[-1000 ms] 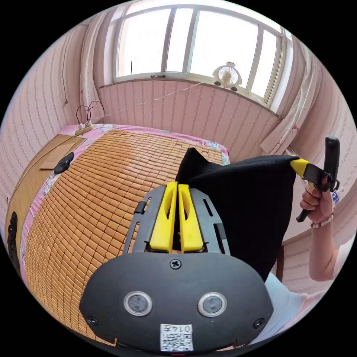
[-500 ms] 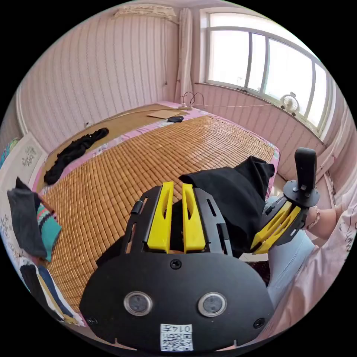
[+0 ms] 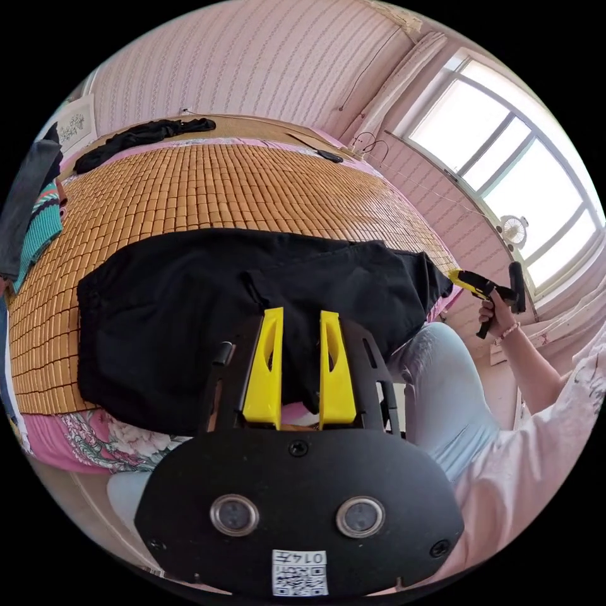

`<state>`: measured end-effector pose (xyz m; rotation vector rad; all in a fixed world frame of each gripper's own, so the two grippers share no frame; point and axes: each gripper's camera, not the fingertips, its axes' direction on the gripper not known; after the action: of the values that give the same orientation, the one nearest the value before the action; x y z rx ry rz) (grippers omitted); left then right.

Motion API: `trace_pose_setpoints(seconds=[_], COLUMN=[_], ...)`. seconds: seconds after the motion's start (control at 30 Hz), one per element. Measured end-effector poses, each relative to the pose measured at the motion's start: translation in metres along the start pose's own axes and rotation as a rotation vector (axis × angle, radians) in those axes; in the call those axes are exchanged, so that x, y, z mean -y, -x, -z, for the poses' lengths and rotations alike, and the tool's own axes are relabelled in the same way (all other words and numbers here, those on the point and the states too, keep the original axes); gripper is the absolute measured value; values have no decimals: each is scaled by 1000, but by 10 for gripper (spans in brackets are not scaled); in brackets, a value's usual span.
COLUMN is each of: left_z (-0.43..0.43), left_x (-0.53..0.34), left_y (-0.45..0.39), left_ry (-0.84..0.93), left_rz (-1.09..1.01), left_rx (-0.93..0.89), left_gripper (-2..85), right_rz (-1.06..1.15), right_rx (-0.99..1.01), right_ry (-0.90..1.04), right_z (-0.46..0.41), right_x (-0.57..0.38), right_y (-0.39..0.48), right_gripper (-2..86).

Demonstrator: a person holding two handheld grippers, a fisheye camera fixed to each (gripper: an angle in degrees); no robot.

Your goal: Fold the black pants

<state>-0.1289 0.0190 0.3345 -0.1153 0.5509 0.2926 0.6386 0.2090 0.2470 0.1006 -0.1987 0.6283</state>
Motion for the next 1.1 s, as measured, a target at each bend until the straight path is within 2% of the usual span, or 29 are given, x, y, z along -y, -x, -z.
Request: trace_pose_setpoints(seconds=[0.07,0.17,0.23,0.3,0.37,0.5,0.6,0.67,0.7,0.77,0.8,0.87,1.03,1.1], left_z=[-10,-33,-55,-57,-57,-46,-24,-10,-3,4,7,11,15,22], left_x=[11,26,29,26,24,24,25,27,27,27,26,22,-1,-13], left_y=[5,15,17,13,9,11,10,9,10,10,11,14,36,41], left_ry=[15,92,207,191,202,202,139,96,76,56,50,42,49,40], left_rz=[9,29,27,-7,-45,-52,-61,-78,-90,-103,-109,-109,-24,-6], left_rx=[25,61,93,172,223,186,167,157,154,150,151,154,108,107], left_gripper=[99,105,101,85,56,-2,-8,-9,-9,-9,-9,-8,12,26], right_rz=[-266,-447,-477,-457,-411,-297,-28,274,349,679,755,962,1086,1112], right_rx=[-15,36,88,145,247,319,357,440,462,600,629,671,444,450], right_ry=[-110,-95,-76,-81,-141,-225,-280,-309,-302,-177,-121,186,615,677], right_z=[13,1,-10,-17,-17,-3,22,45,49,52,48,8,-102,-116], right_x=[3,-2,-4,-6,-9,-10,-3,-1,-1,-12,-17,-52,-144,-162], right_y=[-67,-115,-124,-121,-112,-90,-35,34,55,151,176,269,357,371], right_gripper=[135,150,144,114,36,9,3,2,2,4,5,12,72,81])
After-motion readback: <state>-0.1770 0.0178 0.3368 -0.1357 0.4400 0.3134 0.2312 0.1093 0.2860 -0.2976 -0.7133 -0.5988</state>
